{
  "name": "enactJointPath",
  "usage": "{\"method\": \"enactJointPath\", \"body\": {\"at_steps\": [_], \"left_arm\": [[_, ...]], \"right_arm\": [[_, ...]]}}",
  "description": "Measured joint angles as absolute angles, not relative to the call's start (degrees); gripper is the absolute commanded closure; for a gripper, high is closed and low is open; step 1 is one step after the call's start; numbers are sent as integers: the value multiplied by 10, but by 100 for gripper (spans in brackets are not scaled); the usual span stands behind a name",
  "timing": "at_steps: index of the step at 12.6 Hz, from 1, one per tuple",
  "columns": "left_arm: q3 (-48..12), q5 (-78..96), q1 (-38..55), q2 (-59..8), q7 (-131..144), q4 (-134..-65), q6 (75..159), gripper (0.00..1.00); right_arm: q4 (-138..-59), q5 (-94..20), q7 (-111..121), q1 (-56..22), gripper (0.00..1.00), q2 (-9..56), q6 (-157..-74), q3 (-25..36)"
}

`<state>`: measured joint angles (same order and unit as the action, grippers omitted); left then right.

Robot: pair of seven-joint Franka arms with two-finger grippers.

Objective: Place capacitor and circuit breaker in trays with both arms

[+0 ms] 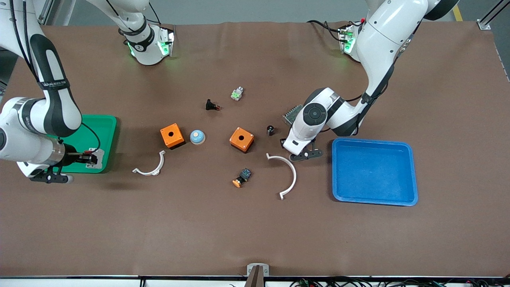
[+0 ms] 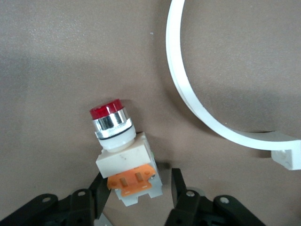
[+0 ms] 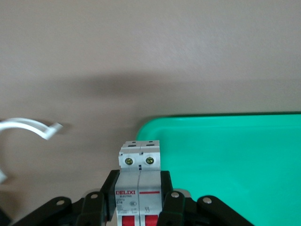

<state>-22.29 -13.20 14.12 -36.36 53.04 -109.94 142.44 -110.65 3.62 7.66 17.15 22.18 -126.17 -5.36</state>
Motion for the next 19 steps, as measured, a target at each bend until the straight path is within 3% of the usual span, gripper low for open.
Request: {"method": "enactJointPath", "body": {"at_steps": [2, 3, 5, 9, 14, 19], "left_arm": [[-222, -132, 141, -364, 530, -1099, 1424, 40], [-222, -132, 141, -364, 530, -1099, 1424, 40], [-222, -132, 141, -364, 530, -1098, 1424, 40], [-222, -132, 141, -364, 535, -1098, 1424, 40], [-227, -132, 153, -364, 589, -1098, 1424, 40], [-229, -132, 193, -364, 672, -1098, 1423, 40]], "right_arm": [[-1155, 36, 129, 203, 90, 214, -1312, -54], [-1176, 36, 147, 216, 75, 212, -1339, -54], [-1204, 36, 159, 228, 0, 212, -1367, -54], [-1199, 36, 159, 227, 0, 190, -1344, -60], [-1133, 36, 70, 158, 0, 125, -1287, -68], [-996, 36, -22, 94, 0, 109, -1124, -69]]}}
